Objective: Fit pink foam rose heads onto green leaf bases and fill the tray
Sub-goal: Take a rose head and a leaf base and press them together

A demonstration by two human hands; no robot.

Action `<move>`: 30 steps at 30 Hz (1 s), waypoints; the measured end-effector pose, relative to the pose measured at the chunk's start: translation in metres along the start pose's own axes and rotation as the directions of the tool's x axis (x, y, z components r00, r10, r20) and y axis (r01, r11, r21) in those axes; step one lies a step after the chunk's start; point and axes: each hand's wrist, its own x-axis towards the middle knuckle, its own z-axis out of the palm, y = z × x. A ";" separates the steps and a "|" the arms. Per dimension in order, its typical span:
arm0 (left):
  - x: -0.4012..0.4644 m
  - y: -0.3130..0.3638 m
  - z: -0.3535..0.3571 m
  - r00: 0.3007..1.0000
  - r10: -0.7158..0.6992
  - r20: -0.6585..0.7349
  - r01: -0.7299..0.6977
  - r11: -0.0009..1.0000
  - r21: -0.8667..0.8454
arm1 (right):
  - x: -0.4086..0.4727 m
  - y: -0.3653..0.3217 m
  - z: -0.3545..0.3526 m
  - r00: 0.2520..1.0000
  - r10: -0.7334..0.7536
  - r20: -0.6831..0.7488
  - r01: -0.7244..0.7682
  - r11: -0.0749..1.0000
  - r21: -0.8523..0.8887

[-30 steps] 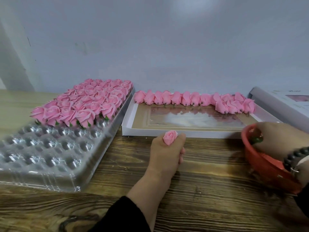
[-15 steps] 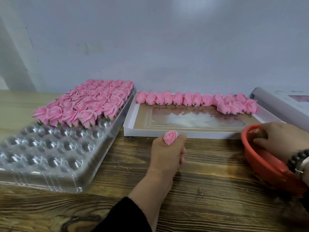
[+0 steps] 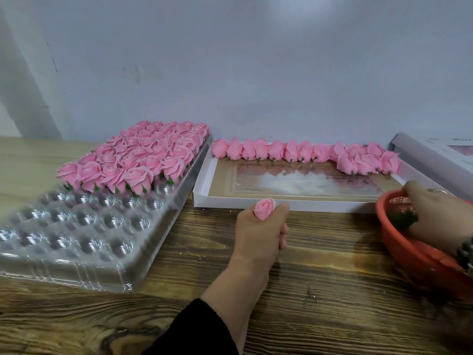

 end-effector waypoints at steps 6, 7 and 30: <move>0.000 0.000 0.000 1.000 0.000 -0.009 0.000 1.000 -0.017 | 0.005 0.010 -0.001 0.982 0.031 -0.188 -0.011 0.995 0.103; 0.001 0.000 0.000 1.000 -0.005 -0.018 0.005 0.999 -0.033 | 0.001 0.006 -0.008 0.961 0.006 -0.276 0.037 0.988 0.149; 0.014 0.007 -0.012 0.992 -0.028 -0.124 -0.029 0.901 -0.432 | -0.087 -0.136 0.020 0.929 -0.347 -0.127 0.167 0.089 0.982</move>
